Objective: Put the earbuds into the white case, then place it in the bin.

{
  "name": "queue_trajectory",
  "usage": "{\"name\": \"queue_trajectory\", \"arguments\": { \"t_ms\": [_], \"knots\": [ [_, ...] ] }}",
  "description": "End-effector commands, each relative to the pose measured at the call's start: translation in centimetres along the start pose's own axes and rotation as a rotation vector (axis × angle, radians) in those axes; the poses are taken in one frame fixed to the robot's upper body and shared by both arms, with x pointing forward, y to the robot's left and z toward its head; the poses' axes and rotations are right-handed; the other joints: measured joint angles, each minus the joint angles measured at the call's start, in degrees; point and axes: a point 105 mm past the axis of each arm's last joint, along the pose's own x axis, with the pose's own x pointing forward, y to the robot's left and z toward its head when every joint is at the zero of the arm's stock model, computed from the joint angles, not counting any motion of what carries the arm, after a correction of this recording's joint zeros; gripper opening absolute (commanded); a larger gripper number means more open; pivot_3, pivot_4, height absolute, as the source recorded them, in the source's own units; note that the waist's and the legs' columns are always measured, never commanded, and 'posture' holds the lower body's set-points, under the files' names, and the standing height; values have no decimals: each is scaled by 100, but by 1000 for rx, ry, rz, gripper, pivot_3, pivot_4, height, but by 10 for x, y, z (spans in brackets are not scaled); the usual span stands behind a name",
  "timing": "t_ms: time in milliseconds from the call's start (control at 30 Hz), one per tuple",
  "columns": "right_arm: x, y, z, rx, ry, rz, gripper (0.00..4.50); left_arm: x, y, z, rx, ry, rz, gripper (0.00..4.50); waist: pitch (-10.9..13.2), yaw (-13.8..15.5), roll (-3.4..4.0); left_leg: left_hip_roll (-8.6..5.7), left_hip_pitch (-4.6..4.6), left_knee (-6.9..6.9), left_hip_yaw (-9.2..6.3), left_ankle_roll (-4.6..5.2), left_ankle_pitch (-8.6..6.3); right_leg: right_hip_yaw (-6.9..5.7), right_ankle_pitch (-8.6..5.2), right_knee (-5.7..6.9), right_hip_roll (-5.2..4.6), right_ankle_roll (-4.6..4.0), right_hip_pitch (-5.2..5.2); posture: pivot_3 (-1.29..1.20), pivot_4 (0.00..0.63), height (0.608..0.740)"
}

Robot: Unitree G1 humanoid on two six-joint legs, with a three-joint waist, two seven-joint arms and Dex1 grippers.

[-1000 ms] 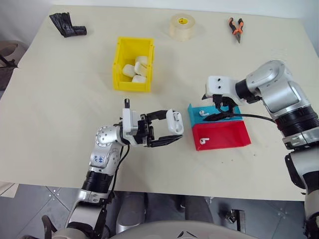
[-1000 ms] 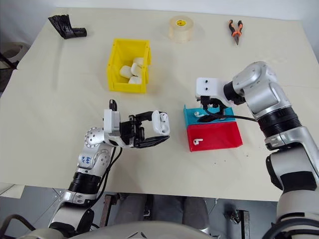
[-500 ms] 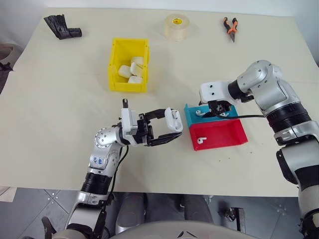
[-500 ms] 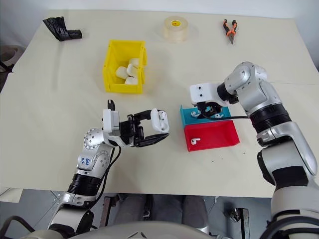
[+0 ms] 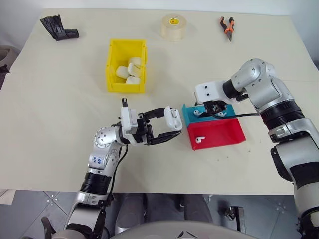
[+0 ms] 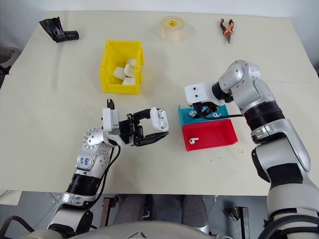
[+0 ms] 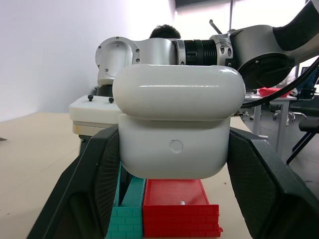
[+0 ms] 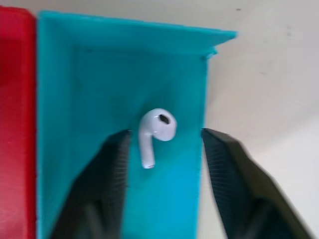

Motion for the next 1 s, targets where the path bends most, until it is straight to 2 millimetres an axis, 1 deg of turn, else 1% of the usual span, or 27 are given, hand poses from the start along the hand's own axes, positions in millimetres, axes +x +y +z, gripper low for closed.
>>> {"name": "queue_trajectory", "arguments": {
  "t_ms": [33, 633, 867, 900, 967, 1000],
  "knots": [
    [6, 4, -6, 24, 16, 13, 1343, 4, -1, 13, 40, -35, -14, 2801, 0, -2, 0, 0, 1, 0, 0, 0, 0, 1, 0, 1, 0, 0, 1, 0, 150, 740],
    [15, 4, 6, -9, -19, 19, 1343, 6, -1, 15, 39, -35, -14, 2801, 0, -5, 0, 1, 5, -1, 0, -3, 2, 1, 0, 3, 0, 0, 1, 0, 150, 740],
    [17, 8, 1, 2, -6, 36, 1343, 6, 0, 16, 41, -33, -12, 2801, 0, -5, 0, 1, 5, -1, 0, -3, 2, 1, 0, 3, 0, 0, 2, 0, 150, 740],
    [17, 8, 1, 1, -4, 33, 984, 6, 0, 16, 41, -33, -11, 2801, 0, -4, 0, 1, 5, -1, 0, -3, 2, 1, 0, 3, 0, 0, 3, 0, 150, 740],
    [17, 7, 1, 4, -4, 29, 479, 6, 0, 16, 41, -33, -11, 2801, 0, -4, 0, 1, 7, -1, 0, -3, 2, 1, 0, 2, 0, 0, 4, 0, 150, 740],
    [17, 7, 1, 3, -6, 23, 479, 6, 0, 16, 41, -34, -11, 2801, 0, -4, 0, 1, 8, -1, 0, -3, 2, 1, 0, 3, 0, 0, 5, 0, 150, 740]
  ]
}}
